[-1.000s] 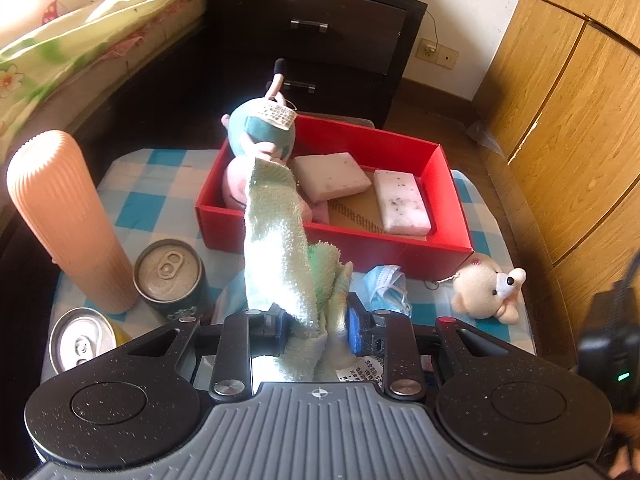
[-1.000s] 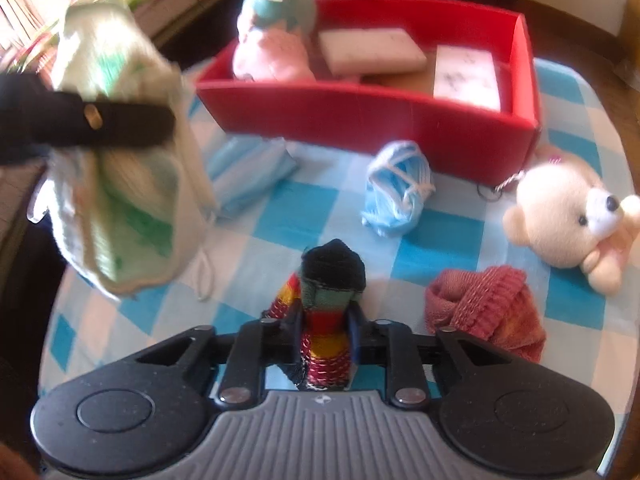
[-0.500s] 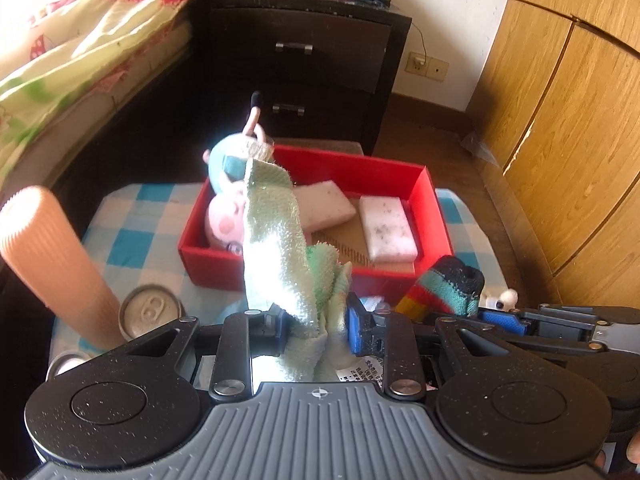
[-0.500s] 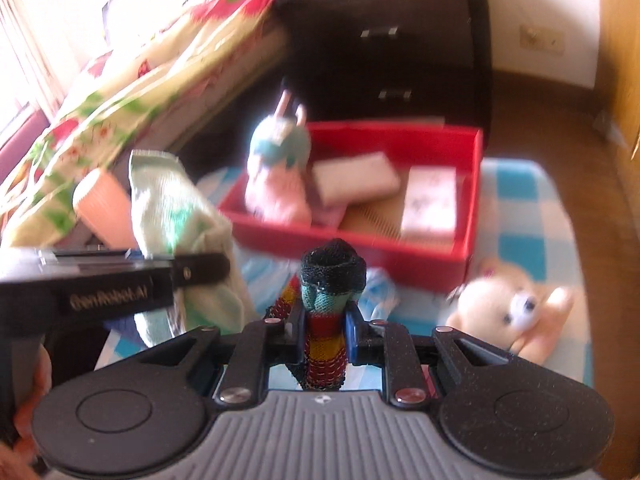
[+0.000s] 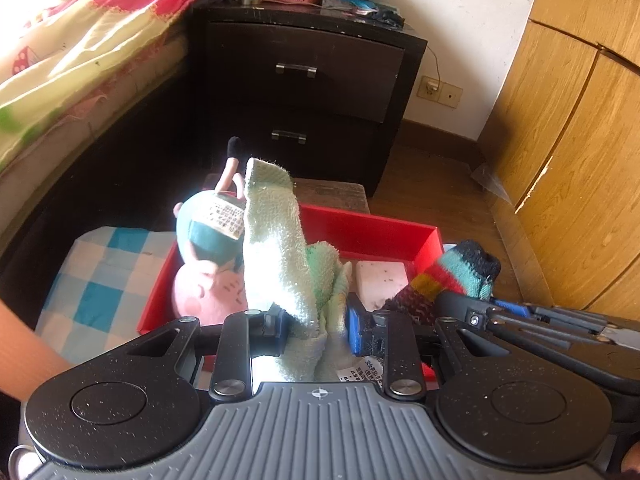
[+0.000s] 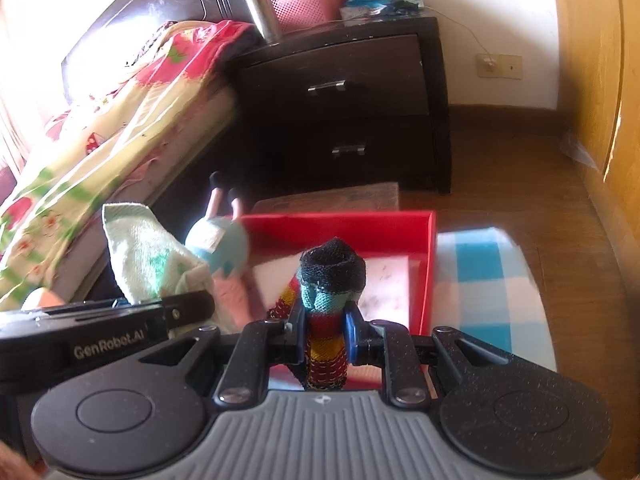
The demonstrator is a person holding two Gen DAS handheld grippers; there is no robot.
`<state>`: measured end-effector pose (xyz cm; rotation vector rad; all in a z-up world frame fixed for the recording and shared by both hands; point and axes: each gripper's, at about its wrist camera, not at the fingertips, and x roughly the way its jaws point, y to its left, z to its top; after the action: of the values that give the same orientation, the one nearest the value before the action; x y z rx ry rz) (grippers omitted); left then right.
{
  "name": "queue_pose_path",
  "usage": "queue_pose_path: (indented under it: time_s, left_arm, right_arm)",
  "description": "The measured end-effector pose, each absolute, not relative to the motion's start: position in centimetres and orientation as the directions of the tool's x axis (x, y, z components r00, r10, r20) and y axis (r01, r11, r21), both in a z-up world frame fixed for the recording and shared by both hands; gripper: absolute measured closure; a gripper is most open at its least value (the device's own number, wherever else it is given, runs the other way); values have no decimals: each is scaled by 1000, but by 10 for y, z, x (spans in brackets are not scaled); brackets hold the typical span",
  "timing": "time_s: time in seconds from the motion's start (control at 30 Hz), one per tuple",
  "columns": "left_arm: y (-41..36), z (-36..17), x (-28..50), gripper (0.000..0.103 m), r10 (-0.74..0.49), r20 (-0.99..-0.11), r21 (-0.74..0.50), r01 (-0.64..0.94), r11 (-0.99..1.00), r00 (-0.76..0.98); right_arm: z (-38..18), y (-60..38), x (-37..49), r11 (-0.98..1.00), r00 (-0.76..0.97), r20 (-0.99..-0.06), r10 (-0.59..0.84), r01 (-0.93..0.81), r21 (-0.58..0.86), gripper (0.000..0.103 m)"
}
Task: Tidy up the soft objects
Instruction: 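Open the left gripper over the box while the right gripper drops the striped sock in, then move both grippers down to the blue face masks on the table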
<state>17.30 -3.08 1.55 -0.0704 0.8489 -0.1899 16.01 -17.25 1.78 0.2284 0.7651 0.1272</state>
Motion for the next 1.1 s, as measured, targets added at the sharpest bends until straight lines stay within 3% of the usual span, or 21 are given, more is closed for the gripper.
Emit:
queue_pose_path:
  time_s: [0.23,0.33,0.4,0.57,0.73,1.1]
  left_arm:
    - [-42,-4,206,73,-172,-743,-109,136,985,647]
    - [-43,-12,216,64,-162,-734,-104,127,987,659]
    - [-42,-16,221,52,-162,-738,-104,127,986,655]
    - [-38,-16,221,37,-147,-742,-88,122,989,654]
    - [-34,-6,206,30,-119,-754,-33,143,989,646]
    - [-13,-44,151,30,-70,-868,36,204,978,491]
  right_arm:
    - [-3,-182,192,968,715,-675,183,-9,252,103]
    - [-17,-184,204,972,716,-679,160,7,236,103]
    - [-27,-184,211,972,708,-689,153,17,233,103]
    - [-37,-187,218,973,699,-702,140,34,228,85]
    - [-31,-190,209,975,697,-705,128,42,218,68]
    - [2,-190,167,946,687,-690,228,13,325,64]
